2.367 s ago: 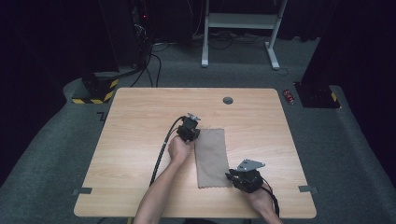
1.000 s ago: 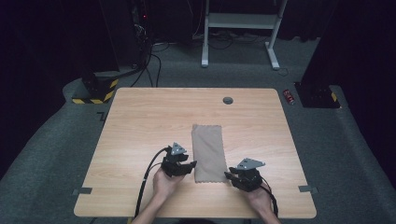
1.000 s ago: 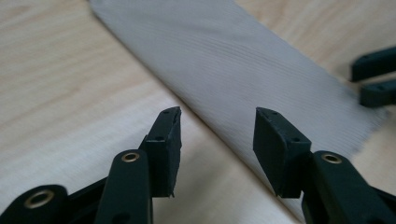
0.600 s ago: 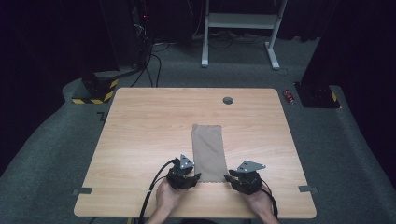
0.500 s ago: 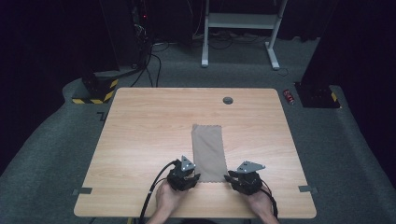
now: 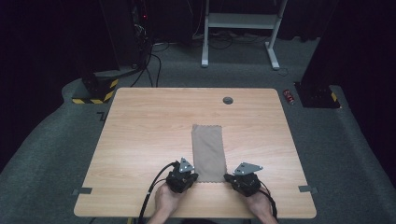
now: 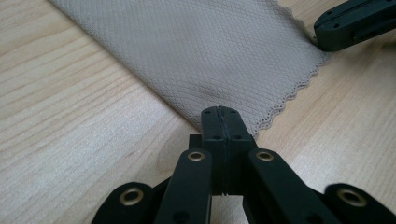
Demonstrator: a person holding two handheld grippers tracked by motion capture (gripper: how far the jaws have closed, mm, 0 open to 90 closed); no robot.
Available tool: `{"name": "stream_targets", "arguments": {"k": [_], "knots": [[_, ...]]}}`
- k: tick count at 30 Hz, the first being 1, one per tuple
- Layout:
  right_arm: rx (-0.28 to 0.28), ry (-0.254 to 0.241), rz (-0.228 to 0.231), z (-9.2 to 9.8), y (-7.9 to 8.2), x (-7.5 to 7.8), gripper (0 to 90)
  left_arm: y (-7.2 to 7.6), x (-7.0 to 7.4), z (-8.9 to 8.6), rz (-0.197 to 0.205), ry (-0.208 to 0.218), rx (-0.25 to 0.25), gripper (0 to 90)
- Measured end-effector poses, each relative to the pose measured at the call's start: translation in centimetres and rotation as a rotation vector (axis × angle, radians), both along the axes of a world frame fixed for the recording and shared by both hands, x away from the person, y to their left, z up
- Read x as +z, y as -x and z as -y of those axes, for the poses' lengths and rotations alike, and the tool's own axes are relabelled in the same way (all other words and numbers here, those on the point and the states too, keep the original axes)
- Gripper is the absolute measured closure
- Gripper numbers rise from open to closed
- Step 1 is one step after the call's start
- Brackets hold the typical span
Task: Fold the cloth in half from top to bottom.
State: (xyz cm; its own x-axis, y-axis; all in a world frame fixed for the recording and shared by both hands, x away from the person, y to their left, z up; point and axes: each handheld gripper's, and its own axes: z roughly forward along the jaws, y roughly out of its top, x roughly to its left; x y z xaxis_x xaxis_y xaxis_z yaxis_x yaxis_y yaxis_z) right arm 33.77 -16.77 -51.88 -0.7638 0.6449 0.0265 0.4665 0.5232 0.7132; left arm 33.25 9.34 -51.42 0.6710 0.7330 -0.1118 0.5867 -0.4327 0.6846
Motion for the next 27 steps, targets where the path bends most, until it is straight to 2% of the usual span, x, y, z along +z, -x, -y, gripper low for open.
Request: {"name": "stream_targets", "arguments": {"k": [8, 12, 19, 21, 23, 27], "knots": [[0.045, 0.012, -0.004, -1.1, 0.7, 0.1, 88.8, 0.6, 0.1, -1.4, -0.007, -0.007, 0.004, 90.0], [0.068, 0.014, -0.002, -1.8, 1.0, 0.1, 88.6, 0.9, 0.0, -2.0, -0.013, 0.004, 0.010, 90.0], [0.065, 0.013, -0.004, -1.9, 1.2, 0.1, 85.9, 0.9, 0.1, -2.1, -0.006, 0.000, -0.005, 89.9], [0.067, 0.003, -0.010, -1.7, 1.1, 0.2, 84.3, 0.9, 0.2, -2.3, -0.007, 0.013, -0.007, 89.2], [0.065, -0.013, -0.011, -1.4, 1.0, 0.3, 82.5, 0.7, 0.3, -2.5, -0.010, 0.033, 0.001, 84.2], [0.031, -0.066, -0.006, -0.6, 0.1, 0.9, 77.1, -0.2, 0.6, -2.8, -0.009, 0.033, 0.044, 70.8]]}}
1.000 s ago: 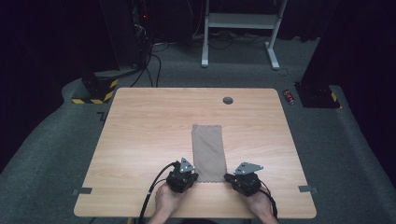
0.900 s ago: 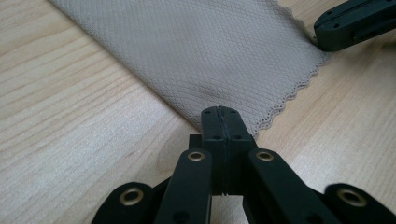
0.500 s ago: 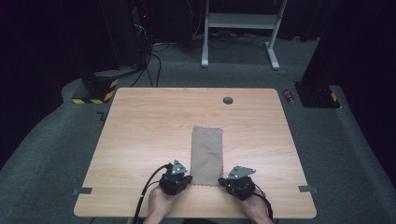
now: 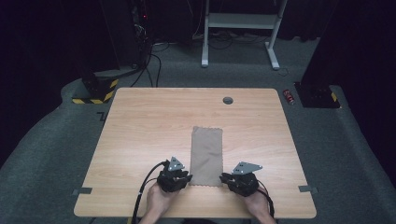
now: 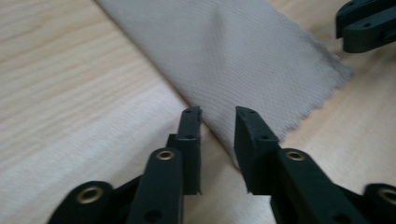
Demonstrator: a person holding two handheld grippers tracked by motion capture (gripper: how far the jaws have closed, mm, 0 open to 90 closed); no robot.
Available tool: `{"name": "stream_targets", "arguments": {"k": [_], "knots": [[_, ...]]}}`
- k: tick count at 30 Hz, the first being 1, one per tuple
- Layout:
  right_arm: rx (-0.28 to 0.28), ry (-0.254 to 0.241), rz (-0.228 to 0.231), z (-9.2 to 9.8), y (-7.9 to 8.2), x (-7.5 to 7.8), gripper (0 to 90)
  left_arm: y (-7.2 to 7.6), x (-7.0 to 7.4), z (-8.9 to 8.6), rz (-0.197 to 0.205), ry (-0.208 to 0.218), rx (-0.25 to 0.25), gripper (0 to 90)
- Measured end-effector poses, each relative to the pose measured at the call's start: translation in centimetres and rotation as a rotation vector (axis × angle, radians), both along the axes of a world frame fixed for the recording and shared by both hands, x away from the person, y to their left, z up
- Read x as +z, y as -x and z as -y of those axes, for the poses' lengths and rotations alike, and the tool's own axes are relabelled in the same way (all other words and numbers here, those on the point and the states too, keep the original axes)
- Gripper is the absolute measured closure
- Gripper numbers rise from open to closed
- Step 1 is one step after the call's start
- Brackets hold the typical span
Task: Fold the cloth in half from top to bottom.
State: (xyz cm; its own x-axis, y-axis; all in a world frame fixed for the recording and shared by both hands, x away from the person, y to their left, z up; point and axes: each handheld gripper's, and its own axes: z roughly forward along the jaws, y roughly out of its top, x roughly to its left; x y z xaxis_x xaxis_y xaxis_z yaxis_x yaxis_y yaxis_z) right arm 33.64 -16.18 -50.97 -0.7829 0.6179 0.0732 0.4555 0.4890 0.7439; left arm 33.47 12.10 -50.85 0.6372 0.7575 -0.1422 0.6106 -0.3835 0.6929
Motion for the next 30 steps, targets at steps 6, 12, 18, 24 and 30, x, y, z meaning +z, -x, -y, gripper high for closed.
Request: {"name": "stream_targets", "arguments": {"k": [6, 12, 18, 24, 30], "knots": [[-0.041, -0.028, -0.003, 0.6, -1.6, 0.1, 72.1, -2.5, 0.1, -0.9, 0.006, 0.013, 0.065, 55.4], [-0.073, -0.040, -0.032, 1.0, -3.4, 0.4, 71.2, -5.2, 0.7, -1.1, 0.021, 0.037, 0.107, 52.0], [-0.098, -0.045, -0.045, 0.9, -5.2, 0.6, 71.0, -7.8, 1.6, -0.9, 0.062, 0.044, 0.111, 47.5], [-0.133, -0.080, -0.049, 0.8, -6.3, 0.8, 68.9, -10.3, 1.8, -0.1, 0.048, 0.062, 0.103, 44.2], [-0.159, -0.093, -0.059, 0.5, -8.4, 1.3, 69.3, -12.5, 1.8, 0.3, 0.041, 0.059, 0.132, 42.5]]}}
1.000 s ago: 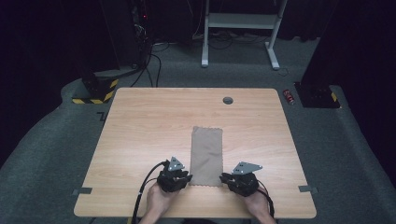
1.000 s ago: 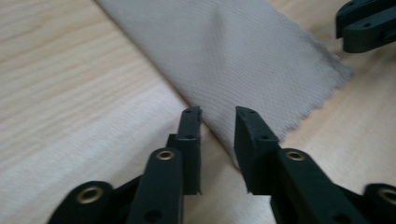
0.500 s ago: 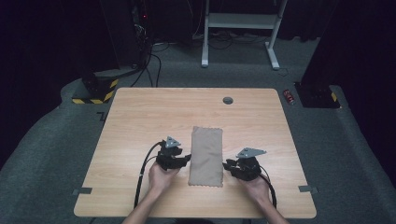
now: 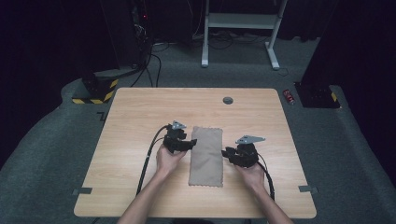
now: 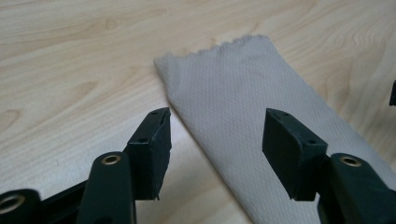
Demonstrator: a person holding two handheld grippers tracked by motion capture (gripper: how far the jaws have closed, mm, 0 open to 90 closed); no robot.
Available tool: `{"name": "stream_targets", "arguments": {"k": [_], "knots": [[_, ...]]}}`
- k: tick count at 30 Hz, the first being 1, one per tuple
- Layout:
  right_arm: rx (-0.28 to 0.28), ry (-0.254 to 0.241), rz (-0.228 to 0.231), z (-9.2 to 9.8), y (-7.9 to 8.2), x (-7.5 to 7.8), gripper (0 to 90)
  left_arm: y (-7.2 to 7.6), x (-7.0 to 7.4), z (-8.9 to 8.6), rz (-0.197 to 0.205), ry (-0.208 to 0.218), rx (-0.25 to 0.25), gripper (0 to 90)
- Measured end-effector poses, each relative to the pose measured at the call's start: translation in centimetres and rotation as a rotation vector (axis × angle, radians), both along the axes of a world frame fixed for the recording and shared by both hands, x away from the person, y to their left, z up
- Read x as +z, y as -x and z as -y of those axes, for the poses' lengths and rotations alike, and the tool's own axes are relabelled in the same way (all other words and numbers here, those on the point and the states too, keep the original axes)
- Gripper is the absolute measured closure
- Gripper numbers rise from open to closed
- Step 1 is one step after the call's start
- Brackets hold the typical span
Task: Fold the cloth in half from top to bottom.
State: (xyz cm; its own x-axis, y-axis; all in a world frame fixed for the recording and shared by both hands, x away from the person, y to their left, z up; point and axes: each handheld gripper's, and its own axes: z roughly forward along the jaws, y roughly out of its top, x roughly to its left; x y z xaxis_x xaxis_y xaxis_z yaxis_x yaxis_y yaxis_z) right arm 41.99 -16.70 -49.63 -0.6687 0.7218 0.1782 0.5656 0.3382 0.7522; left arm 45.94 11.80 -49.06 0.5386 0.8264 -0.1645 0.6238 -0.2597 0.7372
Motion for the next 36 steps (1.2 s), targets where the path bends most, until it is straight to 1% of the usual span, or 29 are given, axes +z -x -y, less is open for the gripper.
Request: {"name": "stream_targets", "arguments": {"k": [4, 5, 7, 8, 10, 12, 13, 15, 16, 17, 19, 20, 21, 22, 24, 25, 26, 29, 30, 32, 33, 35, 36], "knots": [[-0.026, 0.012, -0.009, -0.5, -1.7, 0.2, 72.9, -1.3, 0.1, 0.3, -0.008, -0.008, 0.024, 43.5], [-0.028, 0.019, -0.006, -0.6, -2.0, 0.2, 73.7, -1.7, 0.1, 0.4, -0.010, -0.011, 0.029, 43.6], [-0.041, 0.030, -0.017, -0.8, -2.7, 0.0, 75.2, -2.3, 0.2, 0.7, -0.006, -0.018, 0.042, 43.9], [-0.049, 0.038, -0.014, -1.0, -3.2, -0.1, 75.9, -2.5, 0.2, 0.8, -0.005, -0.013, 0.048, 44.5], [-0.062, 0.036, -0.017, -1.0, -3.7, -0.3, 76.5, -3.2, 0.0, 0.9, -0.017, -0.035, 0.051, 44.6], [-0.078, 0.031, -0.030, -1.1, -4.4, -0.3, 77.4, -3.8, -0.3, 1.1, -0.025, -0.047, 0.062, 44.5], [-0.082, 0.044, -0.023, -1.2, -4.8, -0.3, 77.7, -4.1, -0.4, 1.1, -0.027, -0.041, 0.068, 44.4], [-0.097, 0.056, -0.025, -1.4, -5.7, -0.1, 77.8, -4.5, -0.7, 1.0, -0.037, -0.005, 0.081, 44.5], [-0.104, 0.057, -0.013, -1.5, -6.0, 0.0, 77.9, -4.7, -0.9, 0.8, -0.047, 0.005, 0.084, 44.8], [-0.118, 0.058, -0.015, -1.6, -6.4, 0.0, 77.8, -4.9, -1.2, 0.8, -0.056, 0.006, 0.089, 45.2], [-0.128, 0.067, -0.021, -1.9, -7.0, 0.0, 77.8, -5.2, -1.8, 0.8, -0.070, -0.004, 0.089, 45.5], [-0.135, 0.064, -0.012, -1.9, -7.3, 0.1, 77.8, -5.3, -2.0, 0.9, -0.074, -0.014, 0.095, 45.3], [-0.147, 0.051, -0.007, -1.8, -7.6, 0.1, 77.8, -5.4, -2.2, 0.8, -0.076, -0.017, 0.098, 44.8], [-0.153, 0.053, -0.017, -1.8, -7.8, 0.0, 77.4, -5.5, -2.3, 0.8, -0.079, -0.014, 0.102, 44.5], [-0.154, 0.081, -0.016, -1.8, -8.5, -0.1, 76.2, -5.5, -2.3, 0.9, -0.069, -0.020, 0.103, 43.9], [-0.164, 0.081, -0.020, -1.8, -8.7, 0.0, 75.0, -5.6, -2.3, 1.0, -0.070, -0.024, 0.100, 43.8], [-0.173, 0.075, -0.008, -1.8, -8.9, 0.2, 73.5, -5.7, -2.3, 1.1, -0.070, -0.028, 0.097, 43.4], [-0.185, 0.095, -0.016, -1.8, -9.6, 0.4, 70.5, -5.9, -2.3, 1.4, -0.068, -0.036, 0.098, 43.4], [-0.187, 0.099, -0.014, -1.9, -9.8, 0.4, 69.4, -6.0, -2.3, 1.6, -0.068, -0.044, 0.097, 43.4], [-0.204, 0.090, -0.007, -1.9, -10.1, 0.4, 67.6, -6.1, -2.3, 1.9, -0.057, -0.066, 0.095, 44.5], [-0.207, 0.087, -0.011, -1.9, -10.2, 0.3, 67.0, -6.1, -2.3, 2.1, -0.049, -0.080, 0.095, 45.1], [-0.210, 0.097, -0.029, -1.9, -10.4, -0.3, 65.7, -6.0, -2.3, 2.4, -0.039, -0.099, 0.093, 46.6], [-0.212, 0.102, -0.037, -1.9, -10.5, -0.6, 65.2, -6.1, -2.3, 2.5, -0.040, -0.099, 0.092, 47.2]]}}
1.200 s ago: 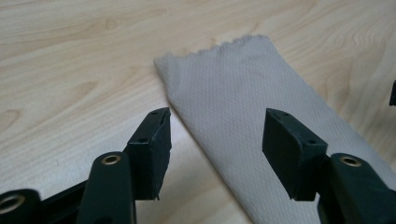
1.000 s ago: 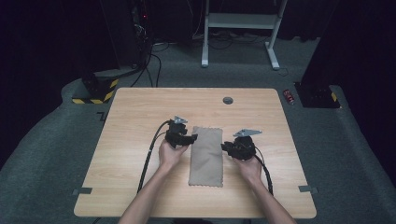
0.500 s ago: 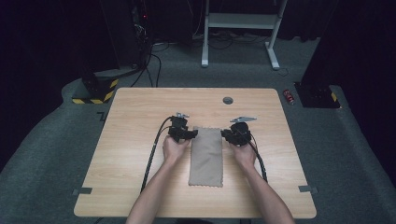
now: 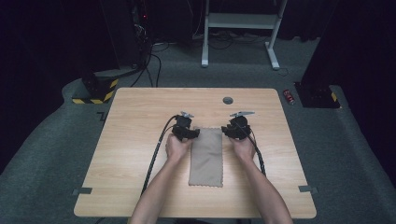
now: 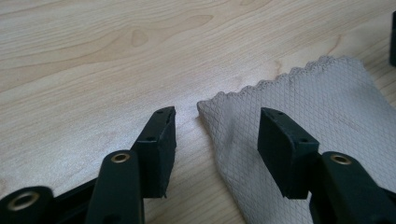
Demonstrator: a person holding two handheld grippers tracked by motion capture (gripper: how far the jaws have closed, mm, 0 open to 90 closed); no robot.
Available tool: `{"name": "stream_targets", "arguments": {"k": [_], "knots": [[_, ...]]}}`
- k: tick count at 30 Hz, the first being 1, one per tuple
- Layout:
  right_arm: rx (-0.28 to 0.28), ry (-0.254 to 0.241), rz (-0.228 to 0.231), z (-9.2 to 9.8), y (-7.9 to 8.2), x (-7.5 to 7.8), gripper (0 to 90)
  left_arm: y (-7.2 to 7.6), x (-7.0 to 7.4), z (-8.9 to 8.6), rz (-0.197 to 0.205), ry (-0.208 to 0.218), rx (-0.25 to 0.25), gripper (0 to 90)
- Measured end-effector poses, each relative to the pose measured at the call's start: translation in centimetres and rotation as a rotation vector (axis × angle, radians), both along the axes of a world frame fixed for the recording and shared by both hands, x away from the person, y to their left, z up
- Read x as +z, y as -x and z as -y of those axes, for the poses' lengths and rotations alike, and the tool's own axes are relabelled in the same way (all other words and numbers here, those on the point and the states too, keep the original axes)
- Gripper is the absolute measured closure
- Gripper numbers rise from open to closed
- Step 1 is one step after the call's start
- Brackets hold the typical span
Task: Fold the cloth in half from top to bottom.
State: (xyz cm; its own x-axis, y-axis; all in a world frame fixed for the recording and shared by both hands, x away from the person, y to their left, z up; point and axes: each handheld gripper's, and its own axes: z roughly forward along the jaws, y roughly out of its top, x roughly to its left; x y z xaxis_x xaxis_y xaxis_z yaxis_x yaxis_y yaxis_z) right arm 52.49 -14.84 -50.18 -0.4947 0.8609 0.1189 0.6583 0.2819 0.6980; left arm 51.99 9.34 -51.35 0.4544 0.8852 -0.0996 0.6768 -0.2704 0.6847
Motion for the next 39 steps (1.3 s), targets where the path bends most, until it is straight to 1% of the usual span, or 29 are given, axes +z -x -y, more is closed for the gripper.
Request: {"name": "stream_targets", "arguments": {"k": [4, 6, 7, 8, 9, 11, 13, 16, 18, 20, 21, 22, 24, 25, 26, 28, 32, 33, 36, 37, 39], "knots": [[-0.011, 0.005, -0.014, -0.2, -0.4, -0.7, 64.0, 0.0, 0.0, 0.1, 0.006, -0.009, 0.005, 50.4], [-0.006, 0.004, -0.013, -0.4, -0.4, -0.9, 64.0, 0.0, 0.0, 0.1, 0.015, -0.027, 0.003, 52.2], [0.000, 0.011, -0.011, -0.6, -0.4, -1.0, 64.1, 0.0, 0.0, 0.2, 0.019, -0.041, 0.005, 53.9], [0.008, 0.026, -0.009, -0.9, -0.4, -1.2, 64.1, 0.0, 0.0, 0.2, 0.016, -0.042, 0.007, 55.4], [0.007, 0.027, -0.006, -1.0, -0.4, -1.3, 64.3, 0.0, 0.0, 0.2, 0.016, -0.043, 0.009, 56.0], [0.001, 0.018, -0.001, -1.2, -0.5, -1.4, 64.6, 0.0, 0.0, 0.3, 0.026, -0.065, 0.010, 58.6], [0.001, 0.020, 0.005, -1.4, -0.5, -1.4, 65.5, 0.1, 0.0, 0.4, 0.028, -0.071, 0.007, 61.1], [0.017, 0.047, 0.025, -2.1, -0.3, -1.5, 69.1, 0.2, 0.1, 0.6, 0.035, -0.078, -0.009, 67.5], [0.029, 0.068, 0.037, -2.7, -0.3, -1.5, 71.1, 0.2, 0.1, 0.6, 0.033, -0.072, -0.014, 70.3], [0.042, 0.088, 0.025, -3.3, -0.5, -1.3, 74.0, 0.2, 0.0, 0.6, 0.034, -0.069, -0.024, 71.8], [0.048, 0.098, 0.015, -3.6, -0.6, -1.2, 76.5, 0.2, 0.1, 0.6, 0.031, -0.068, -0.028, 73.0], [0.055, 0.108, 0.017, -3.8, -0.7, -1.2, 79.6, 0.2, 0.1, 0.6, 0.029, -0.067, -0.035, 75.4], [0.054, 0.100, 0.012, -3.9, -0.7, -1.2, 84.1, 0.2, 0.1, 0.7, 0.020, -0.055, -0.045, 80.8], [0.052, 0.100, 0.009, -4.0, -0.6, -1.2, 86.1, 0.2, 0.1, 0.7, 0.016, -0.053, -0.051, 84.5], [0.053, 0.104, 0.009, -4.1, -0.6, -1.1, 86.9, 0.1, 0.1, 0.7, 0.010, -0.041, -0.051, 86.8], [0.054, 0.107, 0.007, -4.1, -0.6, -1.1, 87.7, 0.1, 0.1, 0.6, 0.004, -0.031, -0.057, 88.1], [0.061, 0.081, 0.000, -3.7, -0.6, -1.0, 88.1, 0.1, 0.2, 0.0, -0.007, 0.002, -0.074, 88.8], [0.062, 0.071, 0.001, -3.6, -0.5, -0.9, 88.1, 0.2, 0.4, -0.2, -0.004, 0.020, -0.073, 88.8], [0.076, 0.062, 0.022, -3.4, -0.2, -0.2, 88.1, 0.4, 1.0, -0.3, 0.020, 0.027, -0.086, 88.8], [0.079, 0.061, 0.028, -3.3, -0.1, 0.1, 88.1, 0.5, 1.2, -0.3, 0.031, 0.023, -0.096, 88.8], [0.089, 0.056, 0.039, -3.1, 0.1, 0.5, 88.3, 0.5, 1.4, -0.4, 0.037, 0.029, -0.096, 88.8]]}}
